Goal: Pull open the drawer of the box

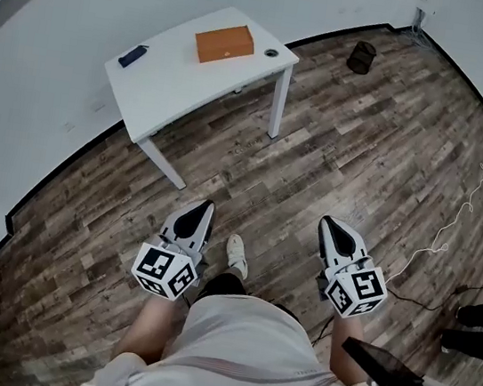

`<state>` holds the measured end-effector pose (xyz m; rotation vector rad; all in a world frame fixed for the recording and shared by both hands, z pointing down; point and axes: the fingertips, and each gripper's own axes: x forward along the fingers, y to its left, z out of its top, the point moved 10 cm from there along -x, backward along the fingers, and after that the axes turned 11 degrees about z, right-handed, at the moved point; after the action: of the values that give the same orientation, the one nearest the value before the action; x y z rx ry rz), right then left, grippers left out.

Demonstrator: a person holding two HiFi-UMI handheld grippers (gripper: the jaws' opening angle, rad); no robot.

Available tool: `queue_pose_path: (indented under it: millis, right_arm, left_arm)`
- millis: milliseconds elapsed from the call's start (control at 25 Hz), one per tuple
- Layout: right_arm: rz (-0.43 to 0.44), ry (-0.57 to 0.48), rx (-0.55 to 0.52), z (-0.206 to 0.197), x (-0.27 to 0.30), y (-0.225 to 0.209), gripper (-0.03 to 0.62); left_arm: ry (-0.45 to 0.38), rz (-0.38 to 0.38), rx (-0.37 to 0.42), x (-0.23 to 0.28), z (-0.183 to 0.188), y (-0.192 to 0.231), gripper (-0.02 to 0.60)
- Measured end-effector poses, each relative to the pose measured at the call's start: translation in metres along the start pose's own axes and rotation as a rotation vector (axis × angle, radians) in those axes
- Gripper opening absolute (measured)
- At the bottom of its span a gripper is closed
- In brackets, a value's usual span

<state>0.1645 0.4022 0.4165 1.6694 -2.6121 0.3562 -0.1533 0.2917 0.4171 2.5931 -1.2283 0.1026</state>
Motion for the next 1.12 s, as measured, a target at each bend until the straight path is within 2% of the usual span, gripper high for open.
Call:
queue_pose_path:
  millis: [360, 600, 840, 1120]
  right_arm:
    - [0.032, 0.085, -0.042, 0.039, 0.138, -0.064, -0.002]
    - [0.05, 0.073, -0.022, 0.052, 0.222, -0.084, -0.002]
    - [0.078, 0.086, -0.027, 0.064, 0.27, -0.101, -0.002]
    - [0.133, 0.116, -0.03, 0.071, 0.322, -0.132, -0.002]
  left_arm:
    - [0.025, 0.027, -0.049, 0.114, 0.022, 0.087, 0.011]
    - [0.04, 0.045, -0.044, 0.162, 0.04, 0.146, 0.011]
    - [0.043, 0.056, -0.057, 0.192, 0.052, 0.172, 0.011]
    - [0.079, 0.088, -0.119, 0.222, 0.046, 0.189, 0.011]
